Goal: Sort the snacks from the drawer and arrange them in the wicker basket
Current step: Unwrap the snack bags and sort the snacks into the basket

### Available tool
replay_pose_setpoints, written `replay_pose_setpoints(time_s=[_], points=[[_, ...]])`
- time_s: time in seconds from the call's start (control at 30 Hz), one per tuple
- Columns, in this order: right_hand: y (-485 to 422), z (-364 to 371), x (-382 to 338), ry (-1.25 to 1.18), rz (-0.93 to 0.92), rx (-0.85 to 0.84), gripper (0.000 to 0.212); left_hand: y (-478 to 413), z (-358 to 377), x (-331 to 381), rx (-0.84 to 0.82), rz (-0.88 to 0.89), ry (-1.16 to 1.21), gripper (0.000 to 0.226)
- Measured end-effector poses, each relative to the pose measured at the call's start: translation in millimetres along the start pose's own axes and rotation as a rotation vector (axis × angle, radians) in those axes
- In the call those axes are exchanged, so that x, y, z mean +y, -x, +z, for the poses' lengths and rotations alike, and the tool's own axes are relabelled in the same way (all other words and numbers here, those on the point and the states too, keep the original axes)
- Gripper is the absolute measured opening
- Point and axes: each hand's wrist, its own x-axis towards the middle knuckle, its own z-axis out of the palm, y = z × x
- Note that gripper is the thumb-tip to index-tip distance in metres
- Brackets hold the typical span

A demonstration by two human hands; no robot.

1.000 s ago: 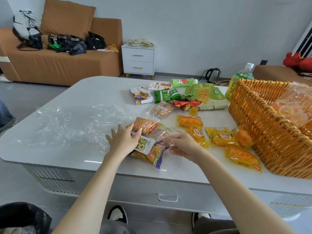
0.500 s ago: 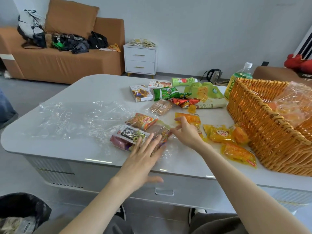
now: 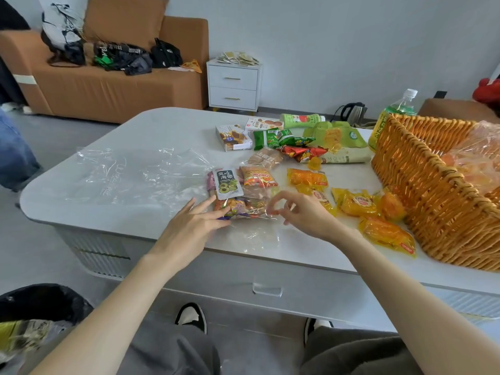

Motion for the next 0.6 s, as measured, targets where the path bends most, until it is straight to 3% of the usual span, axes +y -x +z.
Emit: replay_pose_setpoints(time_s=[0.07,0.13,0.23,0.3,0.37,0.47,0.6], points=[[7,-4,2,0.091,-0.017,-0.06,0.042,5,4,-1,0.003,0.004,-0.039,0.04],[14,-11,7,0.212,-0.043,-0.085,0.056,7,7,0,0.046,0.027,-0.052,0.042],[25,-14,14,0.6,-0.204,-0.041,0.087,5,10,-3,0.128,0.078,-0.053,0.045],[26,-9,22,0.731,-0.281,0.017,0.094,5,9,-7,0.116,0.05,0.021,0.049],[25,-5,28,0.736,-0.317,0.074,0.082,6,7,-9,0.101,-0.004,0.128,0.047],[20,0,27,0.677,-0.385,0.072,0.048,8,3,-11,0.072,-0.055,0.218,0.04],[21,4,31,0.639,-0.382,-0.017,0.042,12,2,-23,-0.037,-0.087,0.291,0.042]])
